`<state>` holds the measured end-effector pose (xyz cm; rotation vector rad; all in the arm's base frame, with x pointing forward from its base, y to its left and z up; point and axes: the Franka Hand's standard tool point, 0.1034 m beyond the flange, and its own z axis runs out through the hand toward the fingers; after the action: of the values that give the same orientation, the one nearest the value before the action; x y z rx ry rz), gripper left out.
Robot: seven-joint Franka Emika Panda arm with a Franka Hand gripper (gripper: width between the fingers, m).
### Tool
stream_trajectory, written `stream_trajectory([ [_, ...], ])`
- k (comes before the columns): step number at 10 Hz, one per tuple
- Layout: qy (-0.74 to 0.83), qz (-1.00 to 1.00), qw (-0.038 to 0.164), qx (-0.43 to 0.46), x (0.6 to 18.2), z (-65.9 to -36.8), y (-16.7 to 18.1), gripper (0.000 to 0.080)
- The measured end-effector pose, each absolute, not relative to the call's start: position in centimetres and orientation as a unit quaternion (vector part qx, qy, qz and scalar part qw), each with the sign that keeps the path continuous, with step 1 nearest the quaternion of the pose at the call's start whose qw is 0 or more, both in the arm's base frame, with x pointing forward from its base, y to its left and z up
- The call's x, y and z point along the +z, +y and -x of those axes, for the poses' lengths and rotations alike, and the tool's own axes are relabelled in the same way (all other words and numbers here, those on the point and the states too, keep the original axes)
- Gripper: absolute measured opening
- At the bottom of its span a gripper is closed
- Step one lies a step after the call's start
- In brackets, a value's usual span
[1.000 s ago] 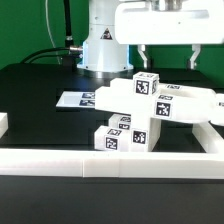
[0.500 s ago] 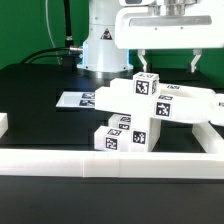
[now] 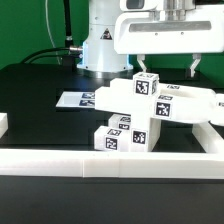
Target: Assemble chair
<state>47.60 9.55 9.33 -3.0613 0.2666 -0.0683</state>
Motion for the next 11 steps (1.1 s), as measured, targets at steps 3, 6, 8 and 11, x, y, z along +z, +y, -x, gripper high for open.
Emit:
stream_trajectory([
  [3,0.051,0.998,0.027,-0.039,7.2,-45.7,11.2,0.0649],
  [6,0.066,0.997,0.027,-0.035,6.9,-45.0,11.6,0.0649],
  [8,0.027,0.998,0.024,-0.043,6.5,-45.2,10.3,0.0649],
  [11,-0.009,0.998,0.01,-0.055,4.5,-44.9,9.4,0.0649],
])
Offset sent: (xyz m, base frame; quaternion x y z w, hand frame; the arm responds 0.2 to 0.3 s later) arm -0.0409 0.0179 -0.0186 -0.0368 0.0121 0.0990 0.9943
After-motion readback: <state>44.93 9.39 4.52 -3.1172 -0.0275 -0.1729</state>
